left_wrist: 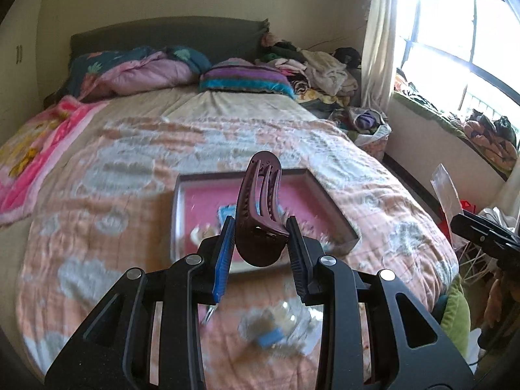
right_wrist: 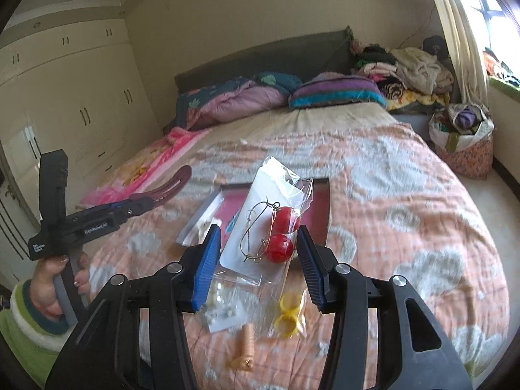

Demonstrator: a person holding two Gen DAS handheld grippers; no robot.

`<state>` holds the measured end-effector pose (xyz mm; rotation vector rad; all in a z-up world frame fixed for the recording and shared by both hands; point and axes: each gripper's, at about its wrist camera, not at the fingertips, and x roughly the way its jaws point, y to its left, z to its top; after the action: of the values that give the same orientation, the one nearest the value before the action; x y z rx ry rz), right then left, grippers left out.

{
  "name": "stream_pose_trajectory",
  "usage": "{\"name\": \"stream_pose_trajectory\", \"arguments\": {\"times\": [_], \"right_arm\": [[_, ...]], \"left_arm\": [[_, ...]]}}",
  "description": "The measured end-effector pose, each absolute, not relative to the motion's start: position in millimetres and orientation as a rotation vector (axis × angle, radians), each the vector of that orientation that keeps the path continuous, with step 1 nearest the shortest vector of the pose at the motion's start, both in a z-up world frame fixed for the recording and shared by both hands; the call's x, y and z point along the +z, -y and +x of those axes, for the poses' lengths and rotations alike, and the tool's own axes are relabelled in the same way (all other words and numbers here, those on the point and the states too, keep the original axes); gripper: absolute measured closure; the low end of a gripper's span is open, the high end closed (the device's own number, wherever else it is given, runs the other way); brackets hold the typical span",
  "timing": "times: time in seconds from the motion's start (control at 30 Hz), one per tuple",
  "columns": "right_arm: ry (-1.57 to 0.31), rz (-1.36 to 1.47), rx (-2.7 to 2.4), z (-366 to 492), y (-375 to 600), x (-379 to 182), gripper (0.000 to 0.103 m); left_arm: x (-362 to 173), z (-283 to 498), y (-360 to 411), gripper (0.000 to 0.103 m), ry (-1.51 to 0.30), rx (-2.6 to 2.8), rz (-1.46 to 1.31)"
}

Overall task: Organize jewelry
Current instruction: 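Carry the maroon clip and bead bag into the grey box and open both tools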

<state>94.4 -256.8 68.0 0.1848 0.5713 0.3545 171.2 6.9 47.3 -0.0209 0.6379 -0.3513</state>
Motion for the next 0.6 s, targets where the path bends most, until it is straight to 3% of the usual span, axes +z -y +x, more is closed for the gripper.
{"name": "stream_pose_trajectory", "arguments": {"times": [0.6], "right_arm": [[-0.528,0.166,0.337,168.6,261.2,108.4,0.057]], "left_arm": [[57.0,232.2,26.5,0.079,-0.634,-0.356,-0.031]]}}
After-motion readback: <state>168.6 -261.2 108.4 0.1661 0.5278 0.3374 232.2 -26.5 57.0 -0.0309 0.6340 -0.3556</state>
